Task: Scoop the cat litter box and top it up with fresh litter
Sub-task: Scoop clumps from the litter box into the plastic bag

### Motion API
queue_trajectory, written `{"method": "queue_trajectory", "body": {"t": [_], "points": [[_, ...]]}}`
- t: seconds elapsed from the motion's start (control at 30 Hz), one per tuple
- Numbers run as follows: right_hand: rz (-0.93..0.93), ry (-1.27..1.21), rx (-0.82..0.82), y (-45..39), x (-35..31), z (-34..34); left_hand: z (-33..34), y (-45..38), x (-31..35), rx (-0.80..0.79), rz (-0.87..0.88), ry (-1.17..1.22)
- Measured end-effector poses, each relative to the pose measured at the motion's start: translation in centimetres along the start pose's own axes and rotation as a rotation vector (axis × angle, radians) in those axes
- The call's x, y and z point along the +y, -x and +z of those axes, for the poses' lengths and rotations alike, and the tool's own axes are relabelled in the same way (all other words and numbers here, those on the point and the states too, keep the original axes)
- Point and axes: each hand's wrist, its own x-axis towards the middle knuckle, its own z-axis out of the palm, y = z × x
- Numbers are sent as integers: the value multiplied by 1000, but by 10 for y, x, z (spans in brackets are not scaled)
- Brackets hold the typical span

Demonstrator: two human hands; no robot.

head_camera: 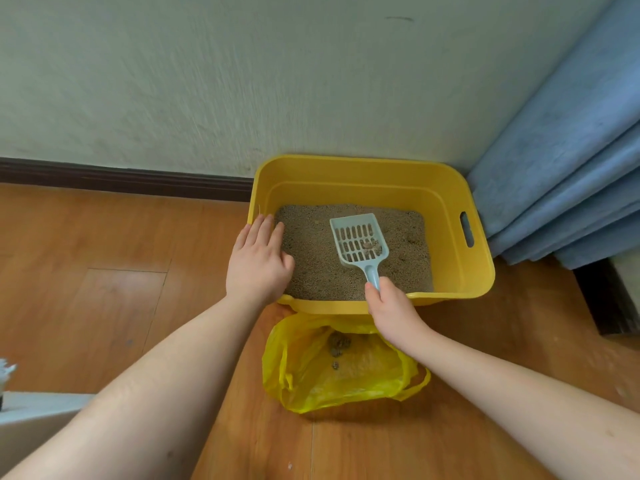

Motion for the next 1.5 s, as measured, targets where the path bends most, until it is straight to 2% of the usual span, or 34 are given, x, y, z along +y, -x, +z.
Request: {"method": "queue_trajectory", "body": {"t": [0.23, 0.43, 0.73, 1.27, 1.5], "points": [[-27, -8, -58, 22, 15, 3, 0, -1, -1, -19, 5, -7], [-130, 117, -137, 56, 48, -4, -1, -1, 0, -31, 5, -20], [-170, 305, -438, 79, 88, 5, -3, -1, 1, -40, 5, -15], [-202, 333, -495, 53, 109, -1, -2, -1, 1, -33, 7, -30], [-100, 214, -483, 51, 104, -1, 1, -3, 0, -39, 1, -25]]}}
